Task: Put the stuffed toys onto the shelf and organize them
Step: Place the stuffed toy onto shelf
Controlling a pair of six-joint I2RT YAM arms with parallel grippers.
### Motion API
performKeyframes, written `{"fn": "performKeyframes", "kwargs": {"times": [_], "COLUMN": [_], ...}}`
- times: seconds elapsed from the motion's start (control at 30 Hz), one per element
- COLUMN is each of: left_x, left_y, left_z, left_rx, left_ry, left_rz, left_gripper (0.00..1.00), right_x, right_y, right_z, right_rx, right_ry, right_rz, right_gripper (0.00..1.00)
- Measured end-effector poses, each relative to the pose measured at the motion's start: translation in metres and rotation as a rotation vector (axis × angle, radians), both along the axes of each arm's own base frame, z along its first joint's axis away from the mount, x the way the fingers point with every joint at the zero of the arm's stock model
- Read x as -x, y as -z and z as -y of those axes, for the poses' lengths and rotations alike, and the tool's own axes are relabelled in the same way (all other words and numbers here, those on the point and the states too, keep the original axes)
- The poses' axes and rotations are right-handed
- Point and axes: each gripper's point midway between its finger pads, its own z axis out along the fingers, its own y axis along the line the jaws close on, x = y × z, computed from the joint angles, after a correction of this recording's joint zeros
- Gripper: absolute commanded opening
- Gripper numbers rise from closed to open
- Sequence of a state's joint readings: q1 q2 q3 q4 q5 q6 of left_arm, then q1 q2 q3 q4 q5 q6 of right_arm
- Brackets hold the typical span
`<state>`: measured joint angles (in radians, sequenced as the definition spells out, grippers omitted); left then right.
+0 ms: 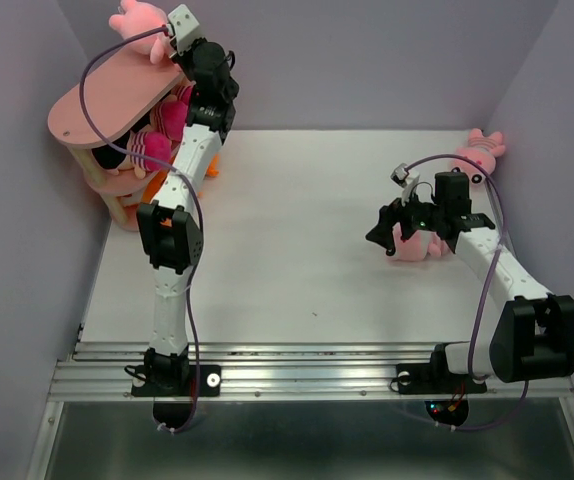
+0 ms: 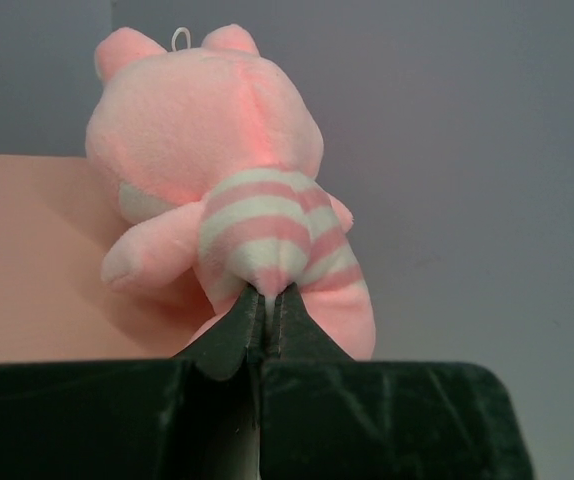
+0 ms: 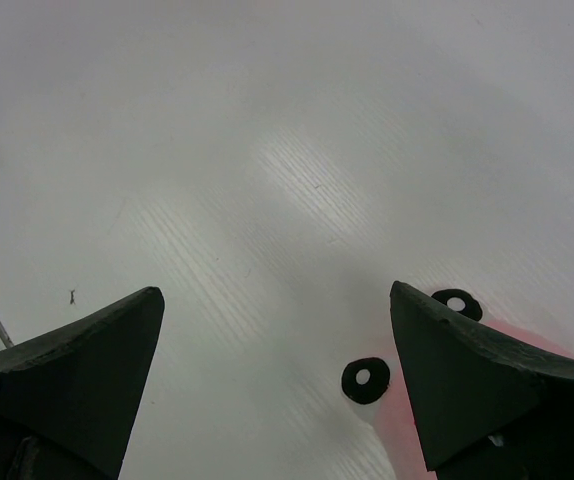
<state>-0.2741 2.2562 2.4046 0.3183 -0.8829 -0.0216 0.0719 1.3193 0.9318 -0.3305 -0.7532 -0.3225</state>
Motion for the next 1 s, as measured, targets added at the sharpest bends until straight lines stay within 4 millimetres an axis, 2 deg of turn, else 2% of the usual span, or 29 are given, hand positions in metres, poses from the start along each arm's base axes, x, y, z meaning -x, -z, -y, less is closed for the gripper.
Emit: {"fn": "performKeyframes", "kwargs": {"times": [0.07,0.2,0.27,0.47,0.6,0.73,1.0], "left_x": [-0.001,-0.004,-0.006,-0.011,-0.011,-0.011,-0.012], "left_y": [0.0,-0.001,-0.003,0.002,0.001,0.001,0.0], "left_z": [-0.004,-0.01,-0.012,-0.013,-0.013,-0.013,-0.012], "left_rx": [0.007,0.012,0.013,0.022,0.027,0.031,0.041], "left_ry": [-0.001,-0.002,-0.002,0.008,0.011,0.012,0.016], "left_rz": [0.006,0.019,0.028,0.031,0.036,0.039,0.047], "left_gripper": [0.0,0.06,0.14,0.26,0.43,0.49,0.68], "right_x": [0.0,0.0,0.0,-0.001,-0.001,-0.001,0.0], "right_y": [0.0,-0.001,-0.001,-0.003,-0.003,-0.004,-0.006], "right_z": [0.0,0.0,0.002,0.005,0.007,0.007,0.007], "right_rx": [-0.004,-0.01,-0.013,-0.023,-0.029,-0.034,-0.044], "right_ry": [-0.004,-0.004,0.0,0.004,0.006,0.004,0.002], "right_rz": [-0.001,-0.001,-0.001,-0.002,-0.002,-0.003,-0.002], "right_gripper": [1.0,1.0,1.0,1.0,1.0,1.0,1.0]}}
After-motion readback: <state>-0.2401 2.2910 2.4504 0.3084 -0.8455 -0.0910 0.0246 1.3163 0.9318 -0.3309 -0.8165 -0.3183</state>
